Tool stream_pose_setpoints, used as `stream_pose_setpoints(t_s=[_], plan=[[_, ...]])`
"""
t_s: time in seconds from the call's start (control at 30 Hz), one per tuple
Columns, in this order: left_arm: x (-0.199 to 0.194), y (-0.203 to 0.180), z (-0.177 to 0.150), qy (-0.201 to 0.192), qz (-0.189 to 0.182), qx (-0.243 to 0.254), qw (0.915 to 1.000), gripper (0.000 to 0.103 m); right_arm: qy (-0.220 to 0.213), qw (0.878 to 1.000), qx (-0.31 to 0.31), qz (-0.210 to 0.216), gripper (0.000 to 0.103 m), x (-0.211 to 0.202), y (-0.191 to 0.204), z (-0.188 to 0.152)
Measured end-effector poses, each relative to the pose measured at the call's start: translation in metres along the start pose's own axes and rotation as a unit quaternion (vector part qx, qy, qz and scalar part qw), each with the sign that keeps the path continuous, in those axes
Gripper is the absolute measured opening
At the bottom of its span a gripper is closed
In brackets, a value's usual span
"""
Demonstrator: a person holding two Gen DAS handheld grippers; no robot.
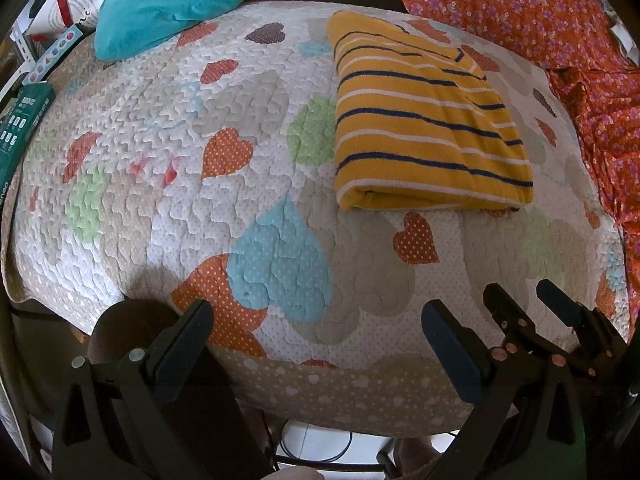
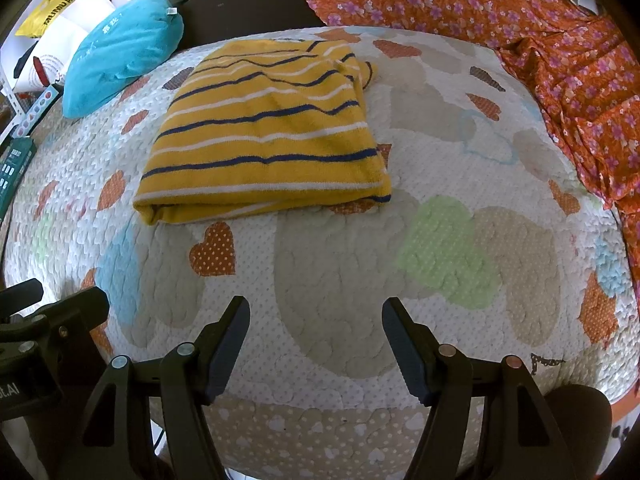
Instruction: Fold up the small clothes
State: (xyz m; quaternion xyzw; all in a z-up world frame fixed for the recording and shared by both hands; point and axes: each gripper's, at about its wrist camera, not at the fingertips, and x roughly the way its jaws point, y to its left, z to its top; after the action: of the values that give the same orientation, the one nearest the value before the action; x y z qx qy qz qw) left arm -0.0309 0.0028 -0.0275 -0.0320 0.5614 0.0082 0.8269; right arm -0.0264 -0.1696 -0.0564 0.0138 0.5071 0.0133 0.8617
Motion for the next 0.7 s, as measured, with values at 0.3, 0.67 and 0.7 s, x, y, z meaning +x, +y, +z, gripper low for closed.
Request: stream_pose_setpoints(t_s=[0.3, 0.67, 0.7], plan=[[0.0034, 0.0015, -0.0015, 0.008, -0.004, -0.006, 0.9999, 0.103, 0.0, 1.0, -0.002, -0.001, 0.073, 0.0002, 0.0014, -0.0011], [0.0091, 0.0051, -0.0018, 0.018, -0.007, -0.012, 0.9997, 0.103, 0.003, 1.0, -0.005, 0.0, 0.073, 0.0025, 0.0032, -0.0022], [0.0096, 0.0053, -0.0019, 0.019, -0.007, -0.012, 0.9997, 0.103, 0.004, 1.0, -0.005, 0.0, 0.073, 0.0025, 0.0032, -0.0021]])
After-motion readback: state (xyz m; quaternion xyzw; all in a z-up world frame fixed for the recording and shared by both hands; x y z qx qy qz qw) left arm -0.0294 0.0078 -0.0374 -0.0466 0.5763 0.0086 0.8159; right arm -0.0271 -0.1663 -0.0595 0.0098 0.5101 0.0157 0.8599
